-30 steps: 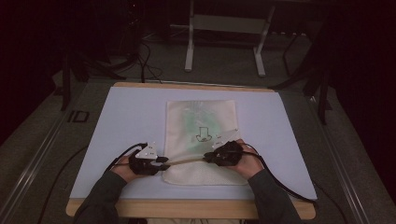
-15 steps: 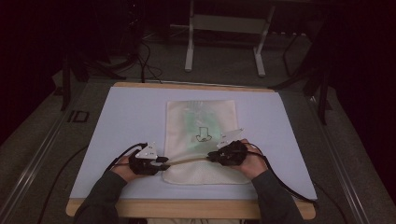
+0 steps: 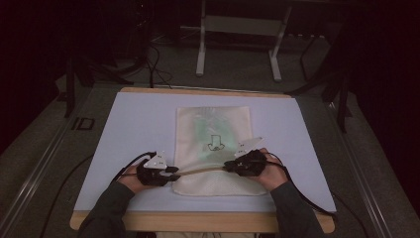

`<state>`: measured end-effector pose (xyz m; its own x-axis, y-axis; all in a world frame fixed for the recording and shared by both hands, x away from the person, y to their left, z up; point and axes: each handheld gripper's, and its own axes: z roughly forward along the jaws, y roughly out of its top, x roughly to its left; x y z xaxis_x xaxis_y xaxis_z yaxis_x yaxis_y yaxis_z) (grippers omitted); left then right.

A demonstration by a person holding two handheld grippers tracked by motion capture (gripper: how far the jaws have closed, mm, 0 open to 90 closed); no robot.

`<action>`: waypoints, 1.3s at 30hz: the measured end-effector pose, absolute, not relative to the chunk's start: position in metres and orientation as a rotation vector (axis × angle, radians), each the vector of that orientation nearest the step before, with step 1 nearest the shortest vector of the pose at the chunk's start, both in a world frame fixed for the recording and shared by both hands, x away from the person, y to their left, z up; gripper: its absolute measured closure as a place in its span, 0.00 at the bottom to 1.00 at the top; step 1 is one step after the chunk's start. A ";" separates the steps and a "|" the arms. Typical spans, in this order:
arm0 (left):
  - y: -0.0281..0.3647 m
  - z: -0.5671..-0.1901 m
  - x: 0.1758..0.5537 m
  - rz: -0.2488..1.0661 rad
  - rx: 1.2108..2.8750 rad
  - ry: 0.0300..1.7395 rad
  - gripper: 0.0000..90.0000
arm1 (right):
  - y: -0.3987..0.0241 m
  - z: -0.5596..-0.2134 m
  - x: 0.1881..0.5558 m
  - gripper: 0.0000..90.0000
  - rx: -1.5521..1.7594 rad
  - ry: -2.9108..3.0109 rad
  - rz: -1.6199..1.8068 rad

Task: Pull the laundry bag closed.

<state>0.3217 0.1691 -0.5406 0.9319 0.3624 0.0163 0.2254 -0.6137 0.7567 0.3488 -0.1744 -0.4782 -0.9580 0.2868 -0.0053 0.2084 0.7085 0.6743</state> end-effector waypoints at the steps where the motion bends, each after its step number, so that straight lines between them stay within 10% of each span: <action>1: 0.169 -0.541 0.322 0.212 2.254 0.415 0.74 | -0.175 -0.478 0.349 0.91 0.412 2.797 1.090; 39: 0.169 -0.541 0.322 0.213 2.255 0.414 0.74 | -0.216 -0.477 0.346 0.91 0.511 2.756 1.129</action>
